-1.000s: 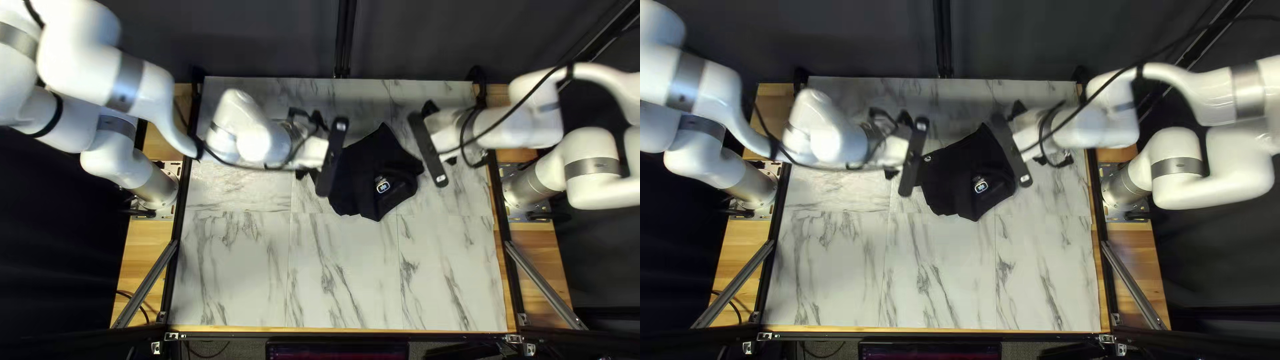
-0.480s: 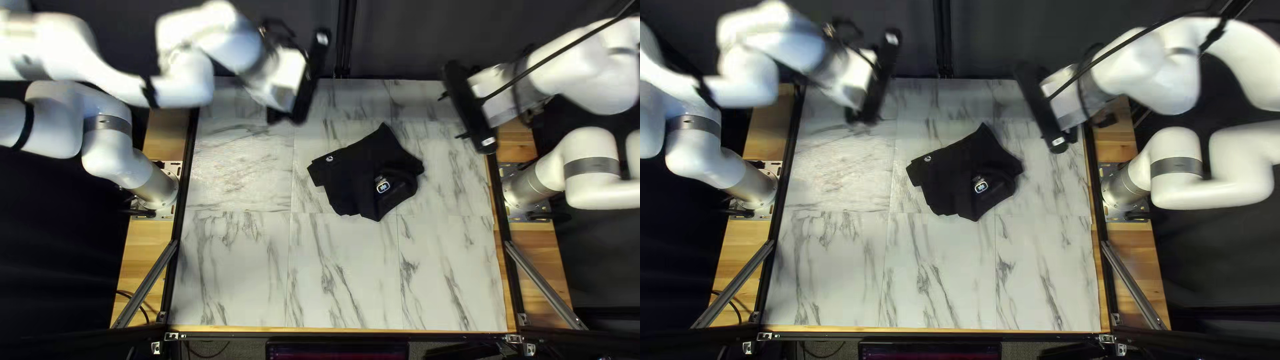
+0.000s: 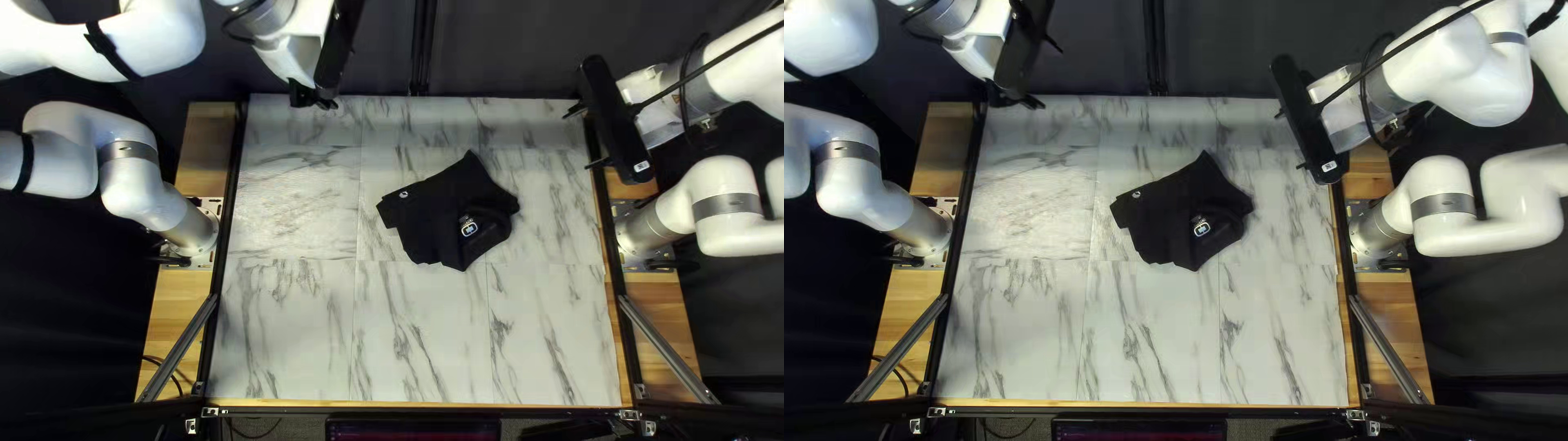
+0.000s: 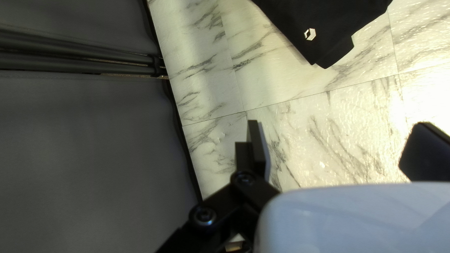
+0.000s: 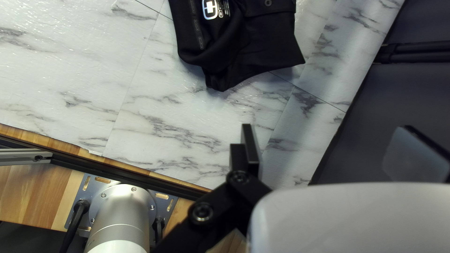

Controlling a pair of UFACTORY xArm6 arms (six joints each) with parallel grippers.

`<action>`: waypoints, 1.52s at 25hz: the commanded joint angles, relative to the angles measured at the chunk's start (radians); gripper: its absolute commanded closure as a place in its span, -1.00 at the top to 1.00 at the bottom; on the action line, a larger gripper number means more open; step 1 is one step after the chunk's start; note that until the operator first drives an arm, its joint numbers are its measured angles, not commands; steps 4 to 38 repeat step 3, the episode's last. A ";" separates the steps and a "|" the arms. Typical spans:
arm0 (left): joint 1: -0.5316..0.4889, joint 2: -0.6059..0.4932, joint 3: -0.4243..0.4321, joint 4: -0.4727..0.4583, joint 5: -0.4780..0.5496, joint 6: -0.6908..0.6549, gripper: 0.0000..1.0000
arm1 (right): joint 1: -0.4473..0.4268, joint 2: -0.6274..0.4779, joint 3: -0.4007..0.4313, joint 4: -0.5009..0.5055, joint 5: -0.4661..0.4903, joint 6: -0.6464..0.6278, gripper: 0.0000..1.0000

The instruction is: Fold t-shirt

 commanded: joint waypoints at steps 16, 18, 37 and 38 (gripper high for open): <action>0.000 0.000 0.000 0.000 0.000 0.000 1.00 | 0.000 0.000 0.000 0.000 0.000 0.000 1.00; 0.000 0.000 0.000 0.000 0.000 0.000 1.00 | 0.000 0.000 0.000 0.000 0.000 0.000 1.00; 0.000 0.000 0.000 0.000 0.000 0.000 1.00 | 0.000 0.000 0.000 0.000 0.000 0.000 1.00; 0.000 0.000 0.000 0.000 0.000 0.000 1.00 | 0.000 0.000 0.000 0.000 0.000 0.000 1.00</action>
